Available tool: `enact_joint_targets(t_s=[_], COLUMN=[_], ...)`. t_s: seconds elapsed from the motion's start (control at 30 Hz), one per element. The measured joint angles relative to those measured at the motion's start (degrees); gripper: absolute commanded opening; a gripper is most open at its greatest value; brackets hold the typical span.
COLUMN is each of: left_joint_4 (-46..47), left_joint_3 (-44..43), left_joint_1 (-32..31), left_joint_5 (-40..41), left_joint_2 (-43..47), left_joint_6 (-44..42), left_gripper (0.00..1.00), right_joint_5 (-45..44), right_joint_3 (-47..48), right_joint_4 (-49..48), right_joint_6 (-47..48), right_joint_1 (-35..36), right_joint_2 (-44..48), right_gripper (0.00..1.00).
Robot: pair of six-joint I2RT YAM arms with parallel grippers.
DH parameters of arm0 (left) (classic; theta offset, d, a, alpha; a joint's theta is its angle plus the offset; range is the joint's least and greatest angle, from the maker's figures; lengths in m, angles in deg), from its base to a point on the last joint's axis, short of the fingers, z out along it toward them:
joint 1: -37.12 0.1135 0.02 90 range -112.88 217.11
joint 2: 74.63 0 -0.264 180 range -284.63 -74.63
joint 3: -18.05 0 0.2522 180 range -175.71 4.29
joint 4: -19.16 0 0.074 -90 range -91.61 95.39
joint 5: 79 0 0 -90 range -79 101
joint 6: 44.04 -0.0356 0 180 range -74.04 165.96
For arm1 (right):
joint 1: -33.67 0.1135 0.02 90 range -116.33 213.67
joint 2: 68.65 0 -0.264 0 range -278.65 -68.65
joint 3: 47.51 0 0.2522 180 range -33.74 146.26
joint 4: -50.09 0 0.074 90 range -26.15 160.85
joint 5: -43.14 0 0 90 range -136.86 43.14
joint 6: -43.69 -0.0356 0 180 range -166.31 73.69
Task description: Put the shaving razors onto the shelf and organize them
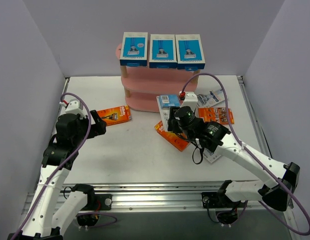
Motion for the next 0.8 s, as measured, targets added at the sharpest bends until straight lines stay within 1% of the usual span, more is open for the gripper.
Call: enact_joint_targets(t_s=[0.33, 0.8], left_joint_4=[0.00, 0.00], left_joint_3=[0.00, 0.00], left_joint_1=[0.00, 0.00], left_joint_5=[-0.13, -0.50], left_joint_2=[-0.35, -0.35], left_joint_6=[0.02, 0.02], left_gripper=[0.94, 0.94], right_joint_5=[-4.24, -6.56], right_joint_3=[2.93, 2.95], right_joint_4=[-1.11, -12.33], right_joint_6=[3.54, 10.80], right_joint_1=[-0.70, -8.33], right_joint_2=[-1.11, -6.80], right_gripper=[0.00, 0.00])
